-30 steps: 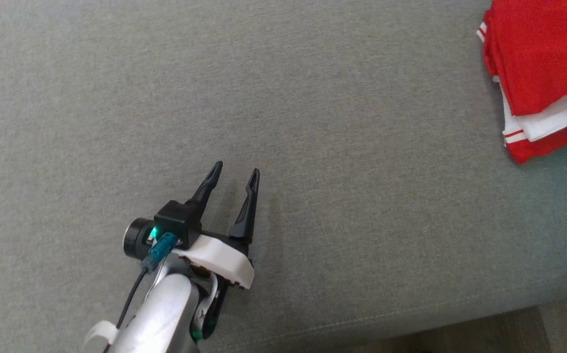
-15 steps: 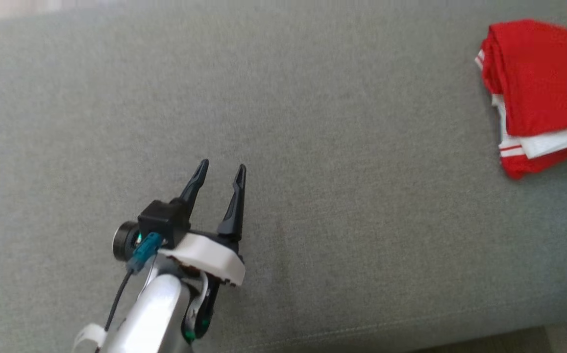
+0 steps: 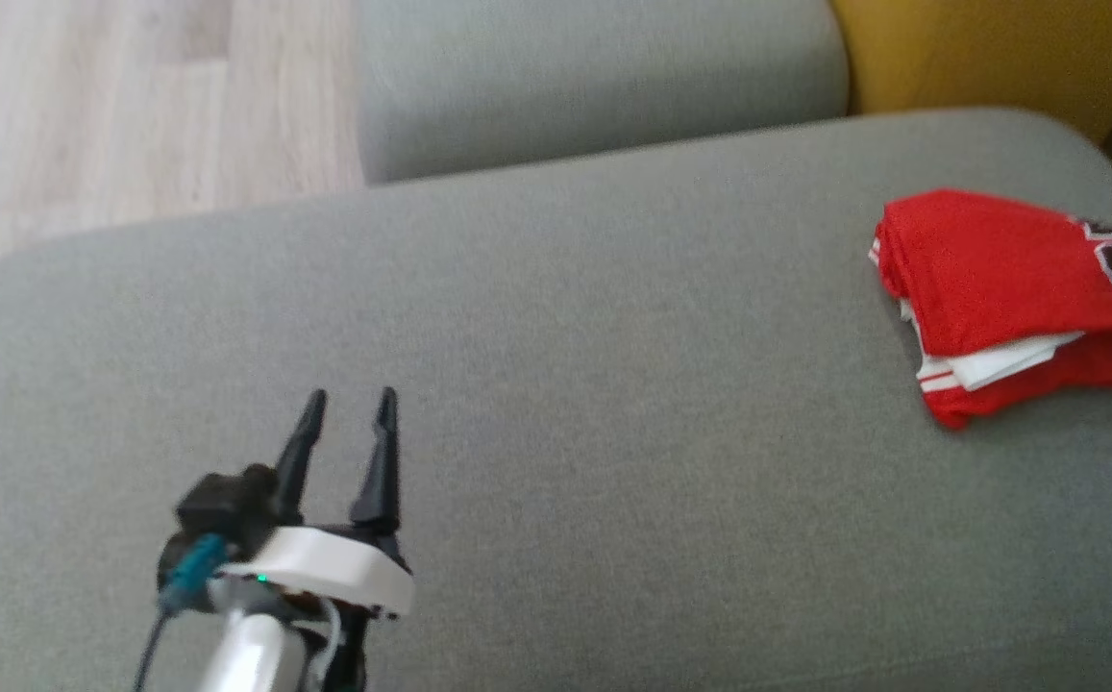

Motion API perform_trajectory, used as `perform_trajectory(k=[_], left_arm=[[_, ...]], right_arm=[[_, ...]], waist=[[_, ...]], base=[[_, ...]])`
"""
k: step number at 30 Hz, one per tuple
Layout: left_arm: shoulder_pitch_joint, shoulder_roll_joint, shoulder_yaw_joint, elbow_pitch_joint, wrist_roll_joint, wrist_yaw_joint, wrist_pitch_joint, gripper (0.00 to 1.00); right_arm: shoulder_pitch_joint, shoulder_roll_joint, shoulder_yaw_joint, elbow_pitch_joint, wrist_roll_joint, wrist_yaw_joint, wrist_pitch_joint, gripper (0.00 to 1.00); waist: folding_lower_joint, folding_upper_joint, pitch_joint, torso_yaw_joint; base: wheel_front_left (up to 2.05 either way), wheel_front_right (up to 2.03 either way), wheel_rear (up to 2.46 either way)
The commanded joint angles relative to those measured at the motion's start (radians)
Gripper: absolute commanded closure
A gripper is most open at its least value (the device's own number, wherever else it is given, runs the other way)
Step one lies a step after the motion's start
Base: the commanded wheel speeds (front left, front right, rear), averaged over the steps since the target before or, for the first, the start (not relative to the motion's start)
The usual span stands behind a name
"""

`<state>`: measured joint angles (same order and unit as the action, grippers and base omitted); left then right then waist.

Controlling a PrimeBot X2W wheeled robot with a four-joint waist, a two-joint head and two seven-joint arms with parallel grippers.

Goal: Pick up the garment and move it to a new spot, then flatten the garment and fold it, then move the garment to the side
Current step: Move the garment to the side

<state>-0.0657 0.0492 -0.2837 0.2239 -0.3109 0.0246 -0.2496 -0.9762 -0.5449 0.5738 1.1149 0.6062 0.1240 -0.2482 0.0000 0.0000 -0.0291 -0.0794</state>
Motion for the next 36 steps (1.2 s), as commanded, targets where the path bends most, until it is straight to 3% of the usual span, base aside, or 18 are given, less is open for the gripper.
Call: perform_trajectory(k=[1, 9, 17, 23, 36], left_arm=[[-0.034, 0.002, 0.057, -0.042, -0.008, -0.007, -0.012, 0.0], [-0.018, 0.007, 0.167, -0.06, -0.011, -0.006, -0.012, 0.0], [-0.002, 0.005, 0.213, -0.01, 0.044, 0.013, -0.012, 0.0], [0.01, 0.003, 0.227, 0.029, 0.077, 0.008, -0.012, 0.0], [0.037, 0.001, 0.215, 0.037, 0.069, 0.007, -0.012, 0.0]], right_arm=[[0.046, -0.002, -0.031, -0.09, 0.021, 0.007, -0.013, 0.0], [0.426, 0.044, -0.253, -0.49, -0.038, 0.007, -0.013, 0.0], [0.752, 0.192, -0.389, -0.747, -0.15, 0.007, -0.013, 0.0], [0.865, 0.262, -0.411, -0.791, -0.207, 0.007, -0.013, 0.0], [0.932, 0.317, -0.404, -0.811, -0.246, 0.007, -0.013, 0.0]], waist=[[0.0, 0.0, -0.047, 0.013], [0.0, 0.0, -0.087, 0.027], [0.0, 0.0, -0.097, 0.047], [0.0, 0.0, -0.093, 0.063], [0.0, 0.0, -0.081, 0.096]], base=[[0.0, 0.0, 0.0], [0.0, 0.0, 0.0], [0.0, 0.0, 0.0], [0.0, 0.0, 0.0], [0.0, 0.0, 0.0]])
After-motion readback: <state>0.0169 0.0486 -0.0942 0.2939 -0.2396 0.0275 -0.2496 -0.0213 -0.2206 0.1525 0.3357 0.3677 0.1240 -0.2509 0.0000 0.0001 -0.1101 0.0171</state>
